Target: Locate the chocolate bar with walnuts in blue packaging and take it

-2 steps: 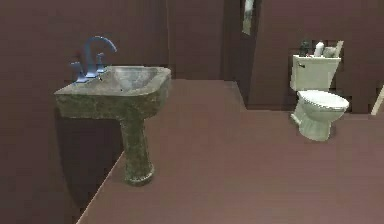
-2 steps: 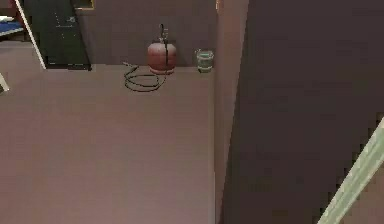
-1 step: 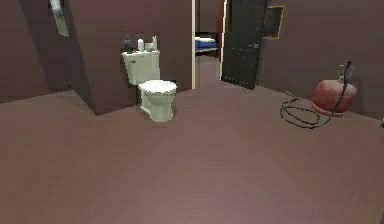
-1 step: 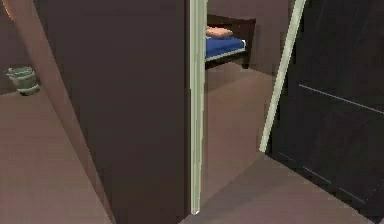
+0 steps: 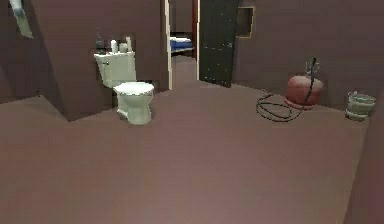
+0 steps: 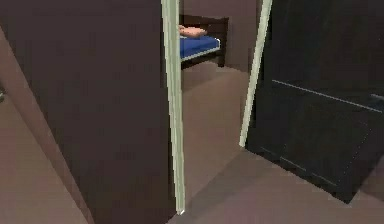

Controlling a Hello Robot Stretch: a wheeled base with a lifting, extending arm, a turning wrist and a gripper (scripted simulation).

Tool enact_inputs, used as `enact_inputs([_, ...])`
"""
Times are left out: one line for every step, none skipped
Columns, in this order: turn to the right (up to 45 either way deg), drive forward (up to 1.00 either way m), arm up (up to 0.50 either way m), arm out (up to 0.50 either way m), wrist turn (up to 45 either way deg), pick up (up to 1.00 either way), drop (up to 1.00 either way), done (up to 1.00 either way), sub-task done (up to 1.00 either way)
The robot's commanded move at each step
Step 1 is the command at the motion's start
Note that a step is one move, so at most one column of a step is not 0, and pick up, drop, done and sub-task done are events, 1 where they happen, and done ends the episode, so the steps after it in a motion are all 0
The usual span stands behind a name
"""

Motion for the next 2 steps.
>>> enact_inputs([0.0, 1.00, 0.00, 0.00, 0.0, 0.00, 0.00, 0.00, 0.00])
enact_inputs([0.0, 1.00, 0.00, 0.00, 0.0, 0.00, 0.00, 0.00, 0.00])
